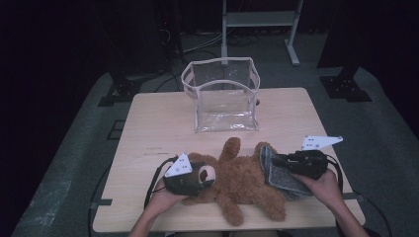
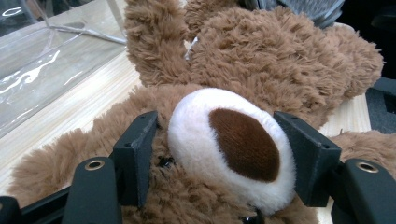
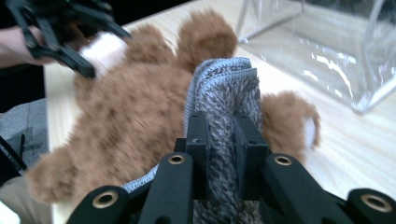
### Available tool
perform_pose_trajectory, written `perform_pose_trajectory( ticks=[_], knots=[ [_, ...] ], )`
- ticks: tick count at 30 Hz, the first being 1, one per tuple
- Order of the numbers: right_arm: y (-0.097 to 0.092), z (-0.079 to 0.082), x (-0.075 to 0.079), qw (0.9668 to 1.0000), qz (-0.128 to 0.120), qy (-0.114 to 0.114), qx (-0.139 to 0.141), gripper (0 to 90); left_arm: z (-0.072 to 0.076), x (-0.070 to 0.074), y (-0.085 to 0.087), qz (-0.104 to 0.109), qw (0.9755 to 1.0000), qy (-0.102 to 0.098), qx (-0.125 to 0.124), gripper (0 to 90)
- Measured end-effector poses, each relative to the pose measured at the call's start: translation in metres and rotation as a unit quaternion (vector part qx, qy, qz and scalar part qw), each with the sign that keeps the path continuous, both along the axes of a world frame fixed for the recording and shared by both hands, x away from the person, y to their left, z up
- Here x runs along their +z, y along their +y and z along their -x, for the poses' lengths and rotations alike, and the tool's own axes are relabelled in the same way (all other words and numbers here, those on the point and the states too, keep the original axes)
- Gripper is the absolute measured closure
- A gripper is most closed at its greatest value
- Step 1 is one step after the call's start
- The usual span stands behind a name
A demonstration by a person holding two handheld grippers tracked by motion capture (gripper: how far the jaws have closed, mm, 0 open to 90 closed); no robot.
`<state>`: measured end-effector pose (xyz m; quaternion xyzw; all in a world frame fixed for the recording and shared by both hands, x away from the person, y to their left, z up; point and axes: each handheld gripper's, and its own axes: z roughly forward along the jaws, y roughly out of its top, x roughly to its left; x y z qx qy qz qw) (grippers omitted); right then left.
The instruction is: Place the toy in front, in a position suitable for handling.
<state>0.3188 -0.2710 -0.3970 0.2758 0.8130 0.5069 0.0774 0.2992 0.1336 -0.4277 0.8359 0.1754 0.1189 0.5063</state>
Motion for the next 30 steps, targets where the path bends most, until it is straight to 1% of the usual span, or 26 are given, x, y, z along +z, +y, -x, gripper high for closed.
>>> perform_pose_trajectory(
  ticks=[2,4,7,9,10,12,14,16,17,18,20,21,22,24,26,27,28,29,30],
  knots=[
    [0.005,0.004,0.008,0.9999,0.002,-0.012,0.008,78.0,0.001,0.0,-0.003,0.0,1.0,-0.002,-0.002,33.7],
    [0.017,0.004,0.014,0.9995,0.007,-0.021,0.022,78.0,0.002,0.0,-0.006,-0.003,1.0,-0.004,-0.005,33.6],
    [0.03,0.001,0.012,0.9991,0.015,-0.02,0.034,78.1,0.003,0.0,-0.006,-0.003,0.9999,-0.004,-0.009,33.7],
    [0.035,-0.004,0.007,0.9991,0.021,-0.017,0.032,78.2,0.003,0.0,-0.005,-0.003,0.9999,-0.005,-0.011,33.7],
    [0.034,-0.006,0.005,0.9991,0.022,-0.017,0.031,78.3,0.003,0.0,-0.005,-0.002,0.9999,-0.005,-0.011,33.7],
    [0.027,-0.011,0.002,0.9995,0.027,-0.01,0.015,78.6,0.003,0.0,-0.005,-0.001,0.9999,-0.006,-0.011,33.8],
    [0.013,-0.017,0.001,0.9993,0.033,-0.002,-0.014,78.8,0.002,0.0,-0.005,0.0,0.9999,-0.006,-0.011,33.8],
    [0.003,-0.02,0.003,0.999,0.034,0.003,-0.03,78.9,0.002,0.0,-0.005,-0.001,0.9999,-0.006,-0.011,33.8],
    [-0.002,-0.021,0.005,0.999,0.029,0.006,-0.034,78.9,0.002,0.0,-0.005,0.0,0.9999,-0.006,-0.01,33.7],
    [-0.006,-0.02,0.008,0.9991,0.024,0.008,-0.033,78.9,0.001,0.0,-0.006,0.0,0.9999,-0.006,-0.01,33.7],
    [-0.005,-0.018,0.014,0.9996,0.019,0.007,-0.021,79.0,0.001,0.0,-0.006,0.001,0.9999,-0.007,-0.009,33.6],
    [-0.001,-0.017,0.017,0.9998,0.017,0.004,-0.013,79.0,0.001,0.0,-0.006,0.001,0.9999,-0.007,-0.009,33.6],
    [0.005,-0.015,0.019,0.9998,0.02,-0.002,-0.002,78.9,0.001,0.0,-0.006,0.001,0.9999,-0.007,-0.009,33.6],
    [0.016,-0.015,0.018,0.9995,0.029,-0.004,0.01,79.0,0.001,0.0,-0.007,-0.001,0.9999,-0.009,-0.011,33.6],
    [0.022,-0.018,0.014,0.9992,0.038,-0.005,0.012,79.0,0.001,0.0,-0.007,-0.001,0.9999,-0.009,-0.011,33.6],
    [0.022,-0.021,0.011,0.9993,0.036,0.002,0.011,78.9,0.001,0.0,-0.007,-0.001,0.9999,-0.009,-0.011,33.6],
    [0.021,-0.025,0.007,0.9994,0.033,0.007,0.008,78.9,0.001,0.0,-0.006,0.0,0.9999,-0.009,-0.011,33.6],
    [0.017,-0.027,0.004,0.9994,0.032,0.014,0.002,79.0,0.0,0.0,-0.006,0.001,0.9999,-0.008,-0.011,33.6],
    [0.013,-0.03,0.002,0.9993,0.032,0.016,-0.007,79.0,0.0,0.0,-0.006,0.002,0.9999,-0.008,-0.011,33.6]
  ],
)
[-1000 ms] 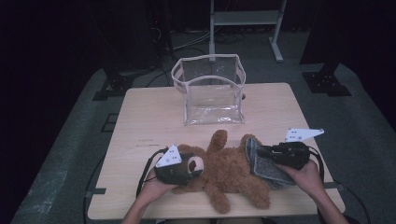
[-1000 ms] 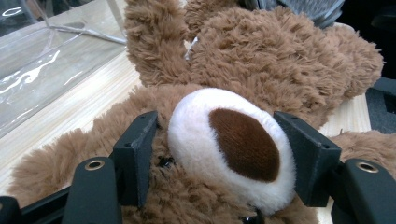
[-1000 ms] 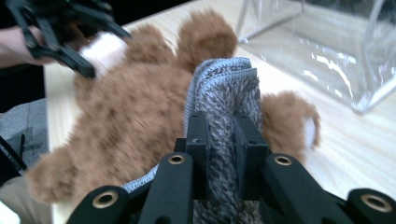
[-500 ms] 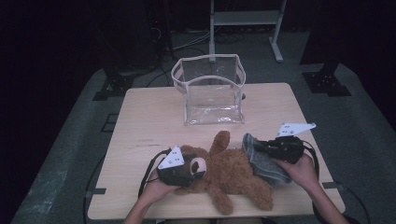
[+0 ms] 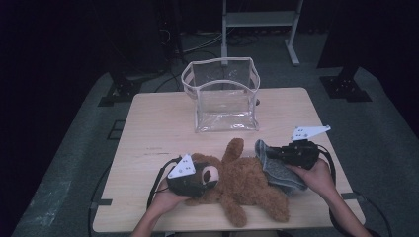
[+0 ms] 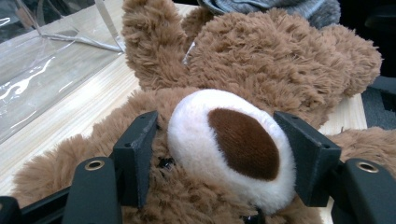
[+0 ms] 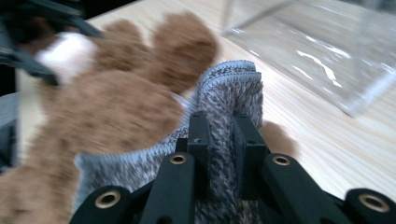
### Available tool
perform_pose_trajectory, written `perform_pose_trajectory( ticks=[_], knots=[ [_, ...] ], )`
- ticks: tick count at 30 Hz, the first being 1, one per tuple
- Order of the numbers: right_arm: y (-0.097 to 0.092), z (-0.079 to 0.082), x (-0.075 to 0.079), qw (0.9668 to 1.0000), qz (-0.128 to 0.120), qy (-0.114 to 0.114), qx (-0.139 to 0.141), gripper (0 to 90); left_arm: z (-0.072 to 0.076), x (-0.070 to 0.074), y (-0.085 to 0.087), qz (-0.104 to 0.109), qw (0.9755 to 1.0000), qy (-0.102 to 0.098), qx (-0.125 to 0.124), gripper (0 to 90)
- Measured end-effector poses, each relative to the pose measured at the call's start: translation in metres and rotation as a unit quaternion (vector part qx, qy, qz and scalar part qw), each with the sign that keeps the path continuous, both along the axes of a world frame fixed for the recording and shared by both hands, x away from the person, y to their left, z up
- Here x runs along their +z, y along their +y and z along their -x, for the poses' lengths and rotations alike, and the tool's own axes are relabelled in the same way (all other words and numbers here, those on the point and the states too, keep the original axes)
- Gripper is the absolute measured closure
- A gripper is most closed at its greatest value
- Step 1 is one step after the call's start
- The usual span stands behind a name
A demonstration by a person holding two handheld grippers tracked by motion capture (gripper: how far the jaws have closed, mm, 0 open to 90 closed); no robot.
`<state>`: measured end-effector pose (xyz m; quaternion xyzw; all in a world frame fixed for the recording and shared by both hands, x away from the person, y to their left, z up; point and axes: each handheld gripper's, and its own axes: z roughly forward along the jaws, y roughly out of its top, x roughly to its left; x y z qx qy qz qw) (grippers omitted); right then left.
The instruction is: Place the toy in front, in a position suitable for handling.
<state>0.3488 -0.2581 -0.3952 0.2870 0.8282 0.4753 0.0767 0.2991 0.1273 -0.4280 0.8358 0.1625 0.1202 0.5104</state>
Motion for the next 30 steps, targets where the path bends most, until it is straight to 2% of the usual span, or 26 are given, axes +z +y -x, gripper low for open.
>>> perform_pose_trajectory(
  ticks=[3,4,6,9,12,15,19,22,25,26,28,30],
  knots=[
    [-0.015,-0.004,-0.004,0.9996,-0.002,0.016,-0.023,79.0,0.0,0.0,-0.001,0.0,1.0,0.0,0.002,33.4],
    [-0.017,-0.004,-0.004,0.9996,-0.007,0.019,-0.019,78.8,-0.001,0.0,-0.002,0.001,1.0,0.0,0.004,33.2],
    [-0.015,-0.003,0.002,0.9993,-0.019,0.031,0.012,78.8,-0.002,0.0,-0.005,0.002,1.0,0.002,0.006,33.3],
    [0.002,0.003,0.017,0.9982,-0.02,0.021,0.052,78.8,-0.001,0.001,-0.011,-0.002,1.0,-0.001,0.001,33.4],
    [0.027,0.01,0.029,0.9956,-0.018,0.004,0.092,78.8,0.0,0.001,-0.018,-0.003,1.0,-0.006,-0.003,33.3],
    [0.05,0.016,0.035,0.9924,-0.001,-0.017,0.122,78.8,0.001,0.001,-0.023,-0.004,0.9999,-0.009,-0.009,33.3],
    [0.065,0.009,0.024,0.9918,0.022,-0.007,0.126,78.8,0.003,0.001,-0.024,-0.013,0.9997,-0.016,-0.014,33.3],
    [0.059,0.003,0.016,0.9933,0.039,-0.008,0.109,78.9,0.004,-0.001,-0.023,-0.01,0.9998,-0.013,-0.009,33.4],
    [0.048,0.002,0.017,0.995,0.04,-0.011,0.091,79.0,0.004,-0.001,-0.023,-0.011,0.9998,-0.013,-0.008,33.3],
    [0.046,0.001,0.018,0.9952,0.035,-0.005,0.091,79.0,0.004,0.0,-0.024,-0.012,0.9998,-0.014,-0.007,33.3],
    [0.048,0.002,0.022,0.9948,0.024,-0.003,0.099,78.9,0.004,0.0,-0.024,-0.013,0.9998,-0.015,-0.007,33.3],
    [0.059,0.002,0.027,0.9931,0.015,-0.004,0.116,79.0,0.004,0.0,-0.025,-0.011,0.9998,-0.018,-0.005,33.3]
  ],
)
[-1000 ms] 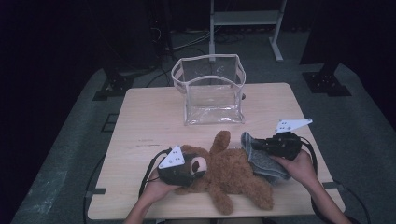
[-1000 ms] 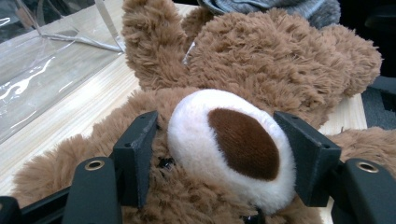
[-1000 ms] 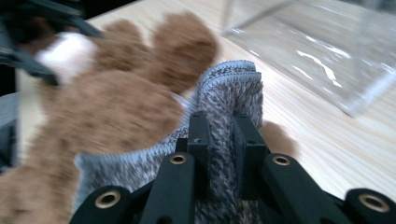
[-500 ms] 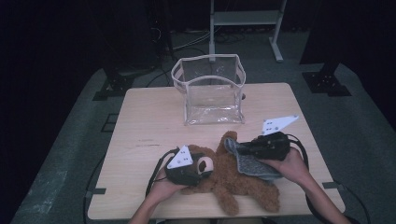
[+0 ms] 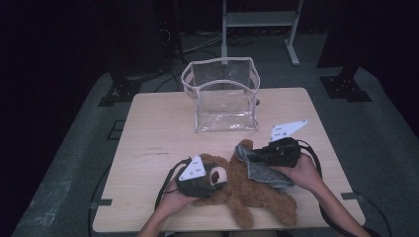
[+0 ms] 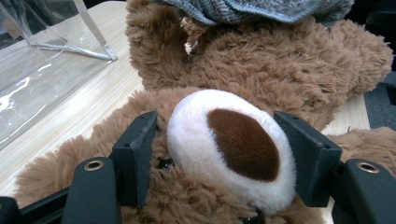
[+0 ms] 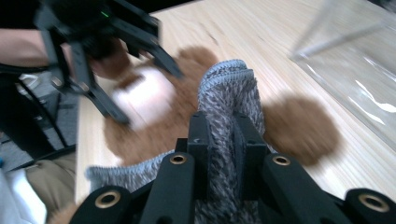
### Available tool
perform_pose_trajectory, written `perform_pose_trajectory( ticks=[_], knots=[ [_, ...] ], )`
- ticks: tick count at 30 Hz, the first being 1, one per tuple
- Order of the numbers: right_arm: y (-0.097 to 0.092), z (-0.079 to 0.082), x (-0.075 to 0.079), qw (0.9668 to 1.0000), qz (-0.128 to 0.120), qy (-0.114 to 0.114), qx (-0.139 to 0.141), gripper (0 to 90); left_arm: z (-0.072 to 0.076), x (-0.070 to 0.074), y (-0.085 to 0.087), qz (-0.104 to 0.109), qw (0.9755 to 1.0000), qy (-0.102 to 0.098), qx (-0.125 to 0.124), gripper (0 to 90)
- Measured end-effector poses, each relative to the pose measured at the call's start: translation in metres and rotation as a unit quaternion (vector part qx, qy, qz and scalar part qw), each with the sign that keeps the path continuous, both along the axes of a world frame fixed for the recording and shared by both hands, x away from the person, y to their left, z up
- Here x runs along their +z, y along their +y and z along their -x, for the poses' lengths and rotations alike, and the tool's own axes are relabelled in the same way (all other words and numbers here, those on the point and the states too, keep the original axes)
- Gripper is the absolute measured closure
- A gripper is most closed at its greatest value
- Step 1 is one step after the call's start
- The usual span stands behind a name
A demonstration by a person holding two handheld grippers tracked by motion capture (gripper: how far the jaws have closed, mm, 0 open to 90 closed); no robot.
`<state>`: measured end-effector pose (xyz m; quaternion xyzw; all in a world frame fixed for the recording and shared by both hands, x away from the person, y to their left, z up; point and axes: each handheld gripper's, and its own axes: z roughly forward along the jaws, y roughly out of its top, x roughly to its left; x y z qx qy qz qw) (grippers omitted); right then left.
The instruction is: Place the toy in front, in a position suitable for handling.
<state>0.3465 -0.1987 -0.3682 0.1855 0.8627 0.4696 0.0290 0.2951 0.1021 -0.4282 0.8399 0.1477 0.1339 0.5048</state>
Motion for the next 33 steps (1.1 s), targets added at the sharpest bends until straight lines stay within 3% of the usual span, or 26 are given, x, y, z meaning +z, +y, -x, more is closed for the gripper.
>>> perform_pose_trajectory(
  ticks=[4,7,14,19,22,26,30,33],
  knots=[
    [0.029,-0.003,0.0,0.9991,0.031,-0.018,0.021,79.1,0.002,0.0,-0.001,-0.006,1.0,-0.006,-0.002,33.3],
    [0.033,-0.012,-0.007,0.9986,0.048,-0.019,0.009,79.3,0.003,0.0,-0.001,-0.005,1.0,-0.007,-0.002,33.3],
    [-0.001,-0.026,-0.017,0.9988,0.03,0.009,-0.037,79.4,0.004,0.001,-0.002,-0.011,0.9999,-0.009,-0.002,33.2],
    [0.015,-0.016,-0.011,0.9999,0.007,0.01,-0.005,79.3,0.004,0.001,-0.005,-0.016,0.9998,-0.015,-0.001,32.2],
    [0.027,-0.013,-0.012,0.9997,0.026,-0.003,0.005,79.3,0.004,0.0,-0.005,-0.018,0.9997,-0.015,0.001,32.5],
    [0.007,-0.021,-0.019,0.999,0.032,0.001,-0.031,79.4,0.005,0.0,-0.004,-0.017,0.9998,-0.014,0.002,32.6],
    [-0.027,-0.021,-0.027,0.9971,0.028,0.017,-0.069,79.4,0.005,0.0,-0.004,-0.014,0.9999,-0.01,0.003,32.5],
    [-0.037,-0.016,-0.025,0.9974,0.002,0.03,-0.065,79.3,0.005,0.0,-0.006,-0.013,0.9998,-0.01,0.007,32.4]
  ],
)
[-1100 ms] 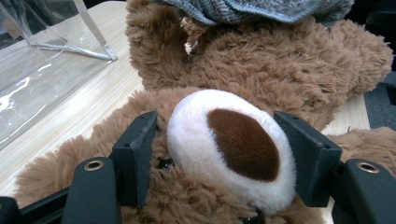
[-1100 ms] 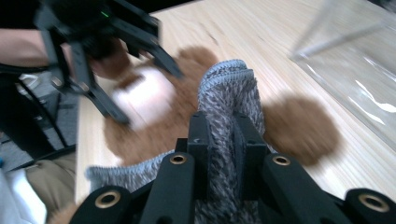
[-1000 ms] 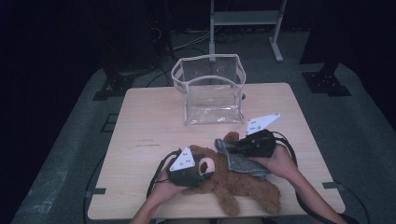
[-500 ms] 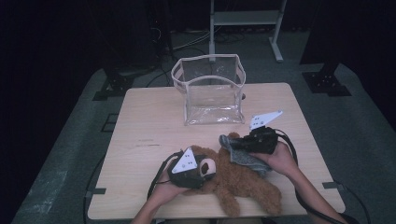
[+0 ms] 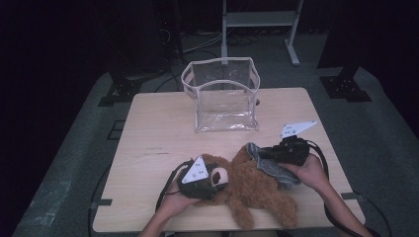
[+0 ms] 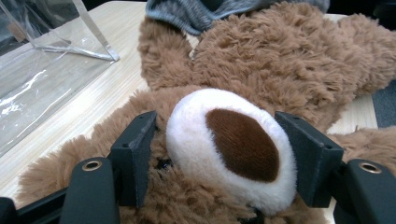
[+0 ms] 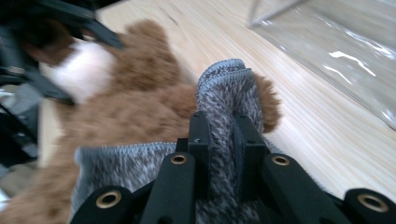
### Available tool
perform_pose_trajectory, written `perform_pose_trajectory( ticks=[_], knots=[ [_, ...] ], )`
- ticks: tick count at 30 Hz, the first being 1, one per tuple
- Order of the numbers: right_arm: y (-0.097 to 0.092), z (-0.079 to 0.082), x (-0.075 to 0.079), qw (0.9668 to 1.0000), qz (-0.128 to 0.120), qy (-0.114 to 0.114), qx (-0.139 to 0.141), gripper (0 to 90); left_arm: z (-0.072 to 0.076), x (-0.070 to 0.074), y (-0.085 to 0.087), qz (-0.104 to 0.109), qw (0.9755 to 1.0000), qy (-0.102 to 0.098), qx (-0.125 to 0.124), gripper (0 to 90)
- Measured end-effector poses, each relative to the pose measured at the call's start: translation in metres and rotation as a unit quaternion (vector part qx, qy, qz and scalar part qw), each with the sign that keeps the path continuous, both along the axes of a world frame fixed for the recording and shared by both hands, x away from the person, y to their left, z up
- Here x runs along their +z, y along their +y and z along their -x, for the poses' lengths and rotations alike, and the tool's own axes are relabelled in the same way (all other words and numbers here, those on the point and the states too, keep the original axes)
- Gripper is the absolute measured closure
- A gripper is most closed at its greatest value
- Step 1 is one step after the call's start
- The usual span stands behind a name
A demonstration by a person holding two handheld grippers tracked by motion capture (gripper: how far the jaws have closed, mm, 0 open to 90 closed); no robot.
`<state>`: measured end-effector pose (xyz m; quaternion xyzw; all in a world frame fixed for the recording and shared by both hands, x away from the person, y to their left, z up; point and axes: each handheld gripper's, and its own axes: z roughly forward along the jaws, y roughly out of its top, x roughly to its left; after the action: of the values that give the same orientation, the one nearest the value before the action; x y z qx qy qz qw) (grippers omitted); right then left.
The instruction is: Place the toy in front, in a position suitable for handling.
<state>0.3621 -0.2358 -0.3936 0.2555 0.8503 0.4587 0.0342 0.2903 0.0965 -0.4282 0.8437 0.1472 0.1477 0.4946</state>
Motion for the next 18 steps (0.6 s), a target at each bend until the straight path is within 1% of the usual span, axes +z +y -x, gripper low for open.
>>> perform_pose_trajectory(
  ticks=[2,5,6,7,9,10,11,12,14,15,17,18],
  knots=[
    [0.006,0.004,0.005,0.9997,-0.015,0.003,0.021,79.3,0.001,0.0,-0.001,-0.001,1.0,-0.003,0.002,32.2],
    [0.03,0.005,0.014,0.9984,-0.01,-0.01,0.055,79.3,0.002,0.001,-0.002,-0.006,0.9999,-0.012,0.0,32.3],
    [0.041,0.004,0.016,0.9976,-0.004,-0.016,0.067,79.3,0.003,0.001,-0.002,-0.007,0.9999,-0.013,0.0,32.3],
    [0.048,0.003,0.017,0.9972,0.005,-0.02,0.072,79.3,0.003,0.001,-0.002,-0.007,0.9999,-0.015,-0.003,32.2],
    [0.065,-0.001,0.016,0.9961,0.031,-0.026,0.079,79.3,0.003,0.001,-0.002,-0.007,0.9998,-0.015,-0.01,31.8],
    [0.07,-0.004,0.014,0.9957,0.04,-0.026,0.079,79.3,0.004,0.001,-0.001,-0.009,0.9998,-0.016,-0.011,31.8],
    [0.072,-0.007,0.012,0.9958,0.046,-0.022,0.077,79.3,0.004,0.0,-0.001,-0.007,0.9998,-0.015,-0.011,31.8],
    [0.071,-0.012,0.009,0.9959,0.048,-0.019,0.074,79.3,0.004,0.0,-0.001,-0.006,0.9998,-0.014,-0.01,31.8],
    [0.062,-0.02,0.004,0.9973,0.05,-0.01,0.054,79.3,0.004,0.0,0.0,-0.006,0.9999,-0.013,-0.009,31.8],
    [0.058,-0.021,0.003,0.9976,0.05,-0.006,0.048,79.3,0.003,0.0,0.0,-0.008,0.9998,-0.014,-0.009,31.9],
    [0.046,-0.023,0.003,0.998,0.051,0.001,0.037,79.3,0.002,0.0,-0.001,-0.004,0.9999,-0.01,-0.006,31.9],
    [0.041,-0.022,0.003,0.9983,0.047,0.006,0.034,79.3,0.002,0.0,-0.001,-0.004,0.9999,-0.01,-0.005,31.9]
  ],
)
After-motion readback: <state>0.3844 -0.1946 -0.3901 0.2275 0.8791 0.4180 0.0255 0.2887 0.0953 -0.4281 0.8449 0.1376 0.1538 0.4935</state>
